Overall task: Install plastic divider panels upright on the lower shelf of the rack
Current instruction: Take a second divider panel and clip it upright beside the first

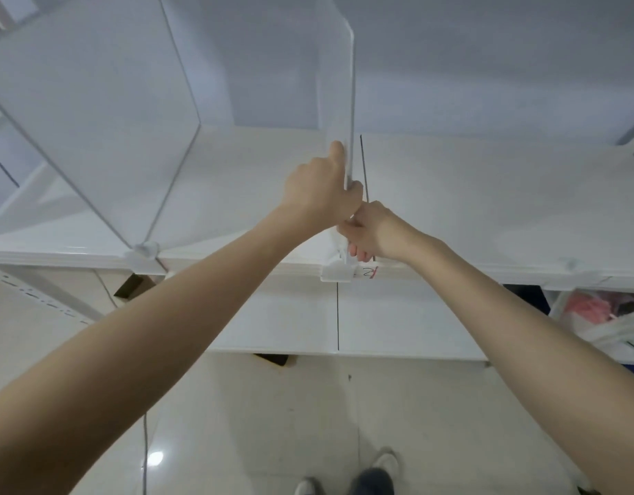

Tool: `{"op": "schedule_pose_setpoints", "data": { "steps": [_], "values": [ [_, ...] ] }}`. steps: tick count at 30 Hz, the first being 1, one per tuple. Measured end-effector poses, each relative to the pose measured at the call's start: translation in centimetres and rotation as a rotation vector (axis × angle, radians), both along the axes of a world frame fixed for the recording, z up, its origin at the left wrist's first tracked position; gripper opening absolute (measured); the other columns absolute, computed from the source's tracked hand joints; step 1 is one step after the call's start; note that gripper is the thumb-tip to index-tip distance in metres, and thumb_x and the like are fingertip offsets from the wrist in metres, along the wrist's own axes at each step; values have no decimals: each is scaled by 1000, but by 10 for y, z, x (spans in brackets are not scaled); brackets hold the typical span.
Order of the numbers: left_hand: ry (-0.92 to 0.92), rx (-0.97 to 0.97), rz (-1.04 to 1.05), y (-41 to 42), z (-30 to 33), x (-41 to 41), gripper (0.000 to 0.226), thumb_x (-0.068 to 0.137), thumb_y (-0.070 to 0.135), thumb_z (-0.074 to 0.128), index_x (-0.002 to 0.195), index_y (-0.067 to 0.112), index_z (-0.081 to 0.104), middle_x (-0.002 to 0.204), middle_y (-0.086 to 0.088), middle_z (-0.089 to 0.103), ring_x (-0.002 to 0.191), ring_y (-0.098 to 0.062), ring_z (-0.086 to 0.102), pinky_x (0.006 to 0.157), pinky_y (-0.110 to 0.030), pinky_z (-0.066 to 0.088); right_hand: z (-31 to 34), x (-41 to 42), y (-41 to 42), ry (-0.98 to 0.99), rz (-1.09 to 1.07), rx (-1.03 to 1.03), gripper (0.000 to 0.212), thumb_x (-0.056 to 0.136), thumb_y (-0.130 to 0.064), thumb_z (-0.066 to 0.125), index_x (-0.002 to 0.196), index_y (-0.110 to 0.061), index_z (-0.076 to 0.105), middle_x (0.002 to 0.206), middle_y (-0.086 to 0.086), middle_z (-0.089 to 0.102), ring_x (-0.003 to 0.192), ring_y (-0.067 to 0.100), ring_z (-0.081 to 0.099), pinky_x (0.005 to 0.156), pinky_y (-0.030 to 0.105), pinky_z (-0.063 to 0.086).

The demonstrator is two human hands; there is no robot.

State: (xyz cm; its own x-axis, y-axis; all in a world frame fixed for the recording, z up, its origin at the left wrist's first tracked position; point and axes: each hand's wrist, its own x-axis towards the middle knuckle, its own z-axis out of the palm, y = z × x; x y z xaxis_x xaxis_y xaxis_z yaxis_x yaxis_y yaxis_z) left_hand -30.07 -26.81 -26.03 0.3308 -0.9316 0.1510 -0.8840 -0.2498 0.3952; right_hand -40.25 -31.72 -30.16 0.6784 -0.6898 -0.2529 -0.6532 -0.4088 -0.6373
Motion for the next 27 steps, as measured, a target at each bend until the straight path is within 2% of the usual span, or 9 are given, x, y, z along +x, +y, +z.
{"op": "schedule_pose_setpoints", "data": {
  "steps": [3, 5, 11, 14, 19, 23, 27],
  "values": [
    [-50, 18, 17, -12, 2, -1, 19, 91, 24, 45, 87, 5, 44, 76, -9, 49, 74, -32, 48, 64, -31, 36, -4, 5, -9, 13, 10, 2, 23, 95, -21, 33, 75, -12, 42, 56, 6, 59, 33, 11, 53, 44, 19, 45],
    [-80, 104, 21, -18, 4, -4, 28, 91, 22, 44, 68, 6, 38, 68, -6, 43, 74, -29, 46, 65, -29, 34, -6, 6, -14, 17, 18, 17, 30, 94, -20, 33, 67, -12, 43, 58, 7, 60, 39, 16, 56, 52, 24, 46],
    [-99, 189, 9, -29, 6, -3, 22, 90, 21, 45, 74, 6, 41, 77, -6, 46, 78, -28, 46, 69, -29, 34, -9, 7, -19, -8, 6, 29, 30, 90, -15, 34, 62, -9, 44, 58, 8, 60, 43, 20, 56, 56, 25, 46],
    [-69, 290, 16, -29, 5, -2, 30, 88, 21, 47, 62, 11, 37, 66, -1, 41, 78, -28, 48, 68, -29, 34, -8, 8, -17, 3, -7, 31, 36, 91, -15, 34, 57, -9, 44, 48, 4, 56, 41, 18, 53, 53, 21, 44],
    [-11, 326, 25, -25, 3, 1, 32, 90, 20, 45, 62, 15, 31, 67, 1, 37, 80, -27, 46, 54, -26, 30, -9, 9, -12, -23, -9, 34, 36, 93, -15, 33, 58, -13, 42, 49, 5, 57, 41, 19, 54, 55, 22, 46],
    [41, 350, 16, -23, 2, 0, 28, 92, 21, 42, 66, 12, 36, 68, 2, 38, 83, -26, 46, 65, -29, 32, -9, 8, -11, -23, -24, 53, 34, 93, -16, 33, 61, -14, 43, 53, 6, 59, 42, 19, 55, 56, 22, 47],
    [80, 403, -6, -23, -1, -1, 30, 93, 22, 38, 64, 16, 37, 68, 2, 43, 83, -26, 49, 70, -30, 35, -11, 9, -9, -40, -54, 78, 36, 95, -23, 35, 61, -16, 43, 51, 5, 58, 32, 11, 52, 54, 21, 48]
  ]
}}
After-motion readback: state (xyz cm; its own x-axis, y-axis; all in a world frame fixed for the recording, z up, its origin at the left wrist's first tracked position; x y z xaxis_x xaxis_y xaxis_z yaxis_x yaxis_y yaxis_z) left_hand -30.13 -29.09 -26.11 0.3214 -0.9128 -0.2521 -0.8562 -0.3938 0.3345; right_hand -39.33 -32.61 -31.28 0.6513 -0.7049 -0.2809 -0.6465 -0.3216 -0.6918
